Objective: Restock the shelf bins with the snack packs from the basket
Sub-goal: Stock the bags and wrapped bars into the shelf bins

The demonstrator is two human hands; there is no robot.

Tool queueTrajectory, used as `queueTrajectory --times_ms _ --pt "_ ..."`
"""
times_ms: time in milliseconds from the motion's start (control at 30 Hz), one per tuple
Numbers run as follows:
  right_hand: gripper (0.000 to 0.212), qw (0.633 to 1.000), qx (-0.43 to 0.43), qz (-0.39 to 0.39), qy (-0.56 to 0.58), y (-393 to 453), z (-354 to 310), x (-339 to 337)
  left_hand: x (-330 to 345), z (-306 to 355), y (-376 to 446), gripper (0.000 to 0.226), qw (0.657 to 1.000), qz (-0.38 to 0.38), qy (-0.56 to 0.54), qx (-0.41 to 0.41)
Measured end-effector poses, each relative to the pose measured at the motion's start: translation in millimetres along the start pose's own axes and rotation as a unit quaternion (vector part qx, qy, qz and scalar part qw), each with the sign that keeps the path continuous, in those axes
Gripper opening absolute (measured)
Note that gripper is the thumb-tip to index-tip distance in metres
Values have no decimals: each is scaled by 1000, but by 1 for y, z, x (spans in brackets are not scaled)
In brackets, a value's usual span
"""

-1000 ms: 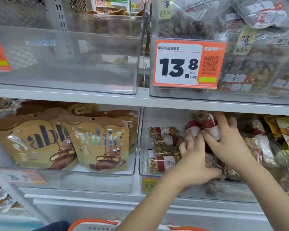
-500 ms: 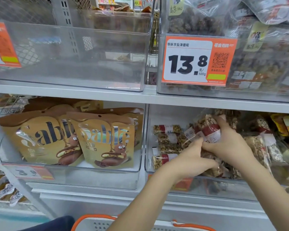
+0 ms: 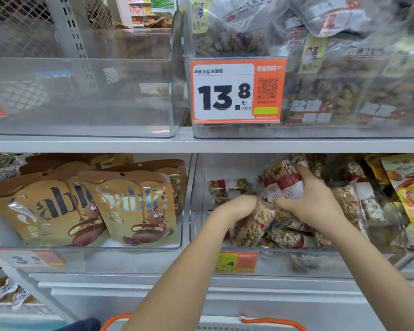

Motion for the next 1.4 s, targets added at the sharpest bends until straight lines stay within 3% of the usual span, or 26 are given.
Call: queueTrajectory --times_ms 67,200,333,567,867,1067,1133,1300,1400 --pt "75 1000 -10 -1 21 0 1 -10 19 11 -3 40 999 -42 -16 14" --pt "70 999 -39 0 -18 -5 -6 -12 37 14 -5 38 999 -33 12 13" --pt "86 998 -40 -10 -44 -11 -4 -5 22 0 1 31 995 -29 93 -22" --pt "83 999 -29 -17 -18 0 5 -5 -45 -7 19 48 952 107 287 3" --pt "74 999 -39 -26 9 6 10 -6 -55 -33 48 51 915 48 391 -87" --pt "77 998 -49 -26 17 3 7 -9 -68 18 8 40 838 192 510 -22" --pt "76 998 -50 -26 21 2 6 -9 -59 26 -17 41 831 224 509 13" --pt "78 999 -39 -28 25 -2 7 -10 -34 -1 -21 39 881 99 462 -24" --pt "80 998 -37 -32 33 -4 6 -11 -29 -8 -20 67 907 -12 421 2"
Point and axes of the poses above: each hand's wrist, its own y-axis towards the middle knuckle, its own x-axis out of the palm, z = x × y, the point moved 10 cm from there along y, towards the middle knuckle, and after that the axes turned 7 degrees about x, right-handed, at the moved point
